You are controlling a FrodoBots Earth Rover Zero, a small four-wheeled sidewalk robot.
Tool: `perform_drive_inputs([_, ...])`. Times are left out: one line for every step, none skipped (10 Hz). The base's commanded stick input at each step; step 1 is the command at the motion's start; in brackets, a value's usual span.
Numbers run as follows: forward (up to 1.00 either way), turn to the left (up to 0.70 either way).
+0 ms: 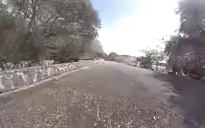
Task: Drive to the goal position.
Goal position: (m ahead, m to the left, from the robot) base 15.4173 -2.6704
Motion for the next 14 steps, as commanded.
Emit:
perform_drive_inputs([0.85,0.01])
perform_drive_inputs([0.85,0.01])
perform_drive_inputs([0.85,0.01])
perform_drive_inputs([0.85,0.01])
perform_drive_inputs([0.85,0.01])
perform_drive_inputs([0.85,0.01])
perform_drive_inputs([0.85,0.01])
perform_drive_inputs([0.85,0.01])
perform_drive_inputs([0.85,0.01])
perform_drive_inputs([0.85,0.01])
perform_drive_inputs([0.85,0.01])
perform_drive_inputs([0.85,0.01])
perform_drive_inputs([0.85,0.01])
perform_drive_inputs([0.85,0.01])
